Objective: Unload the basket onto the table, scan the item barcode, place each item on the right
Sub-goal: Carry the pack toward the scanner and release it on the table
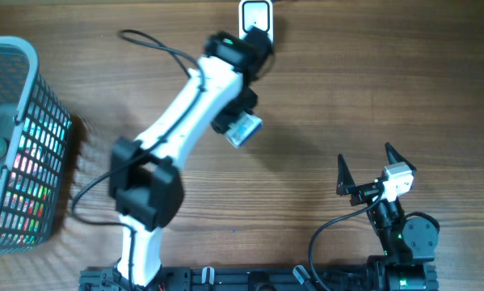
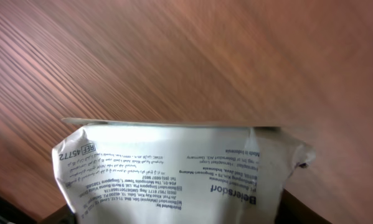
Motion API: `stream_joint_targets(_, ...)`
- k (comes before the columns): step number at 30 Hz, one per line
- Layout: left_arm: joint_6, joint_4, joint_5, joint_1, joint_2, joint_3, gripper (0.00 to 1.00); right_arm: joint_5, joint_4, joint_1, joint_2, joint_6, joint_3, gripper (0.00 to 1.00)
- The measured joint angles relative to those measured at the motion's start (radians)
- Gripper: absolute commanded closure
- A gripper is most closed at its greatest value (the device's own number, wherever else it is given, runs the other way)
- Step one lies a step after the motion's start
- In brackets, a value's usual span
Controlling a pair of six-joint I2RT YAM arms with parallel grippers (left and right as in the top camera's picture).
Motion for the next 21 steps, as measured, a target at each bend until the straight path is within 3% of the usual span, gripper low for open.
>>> stream_joint_targets(14,-0.203,0.120,-0.004,-0.228,0.178,0.000,0.32,0.000,0.000,0.000,0.000,0.000,0.000,0.00)
stream_joint_targets(21,-0.246,0.130,-0.007,-0.241,0.180,-0.001,0.00,0.000,0.000,0.000,0.000,0.000,0.000,0.00)
